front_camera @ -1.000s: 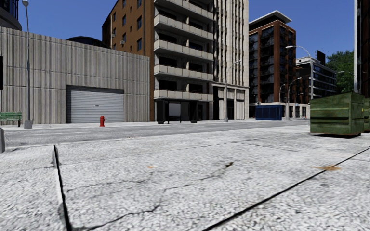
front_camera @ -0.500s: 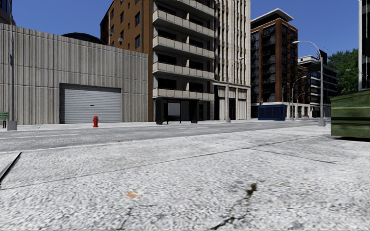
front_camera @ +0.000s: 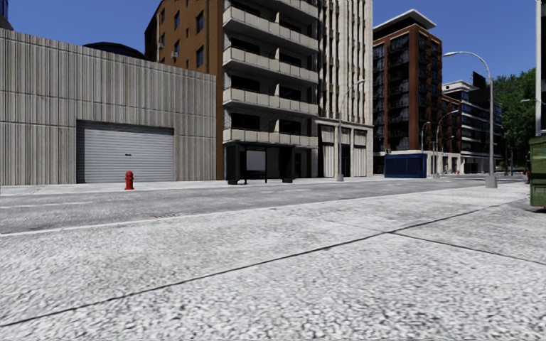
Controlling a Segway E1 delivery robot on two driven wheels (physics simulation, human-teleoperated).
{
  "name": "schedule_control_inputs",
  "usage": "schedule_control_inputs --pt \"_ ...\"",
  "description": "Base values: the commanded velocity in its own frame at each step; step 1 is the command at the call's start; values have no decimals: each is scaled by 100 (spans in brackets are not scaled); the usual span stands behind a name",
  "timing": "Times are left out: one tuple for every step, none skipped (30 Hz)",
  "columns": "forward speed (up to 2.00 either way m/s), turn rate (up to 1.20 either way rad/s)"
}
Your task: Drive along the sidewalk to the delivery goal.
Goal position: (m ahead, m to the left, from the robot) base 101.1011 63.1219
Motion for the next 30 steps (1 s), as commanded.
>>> schedule_control_inputs --pt "200 0" --pt "200 0" --pt "200 0" --pt "200 0" --pt "200 0" --pt "200 0" --pt "200 0" --pt "200 0" --pt "200 0" --pt "200 0" --pt "200 -5" --pt "200 -37" --pt "200 -54" --pt "200 -72" --pt "200 -83" --pt "200 -87" --pt "200 -87" --pt "200 -88" --pt "200 -88" --pt "200 -88" --pt "200 -88" --pt "200 -88" --pt "200 -88" --pt "200 -88" --pt "200 -88" --pt "200 -88" --pt "200 -88" --pt "200 -88" --pt "200 -88" --pt "200 -88"
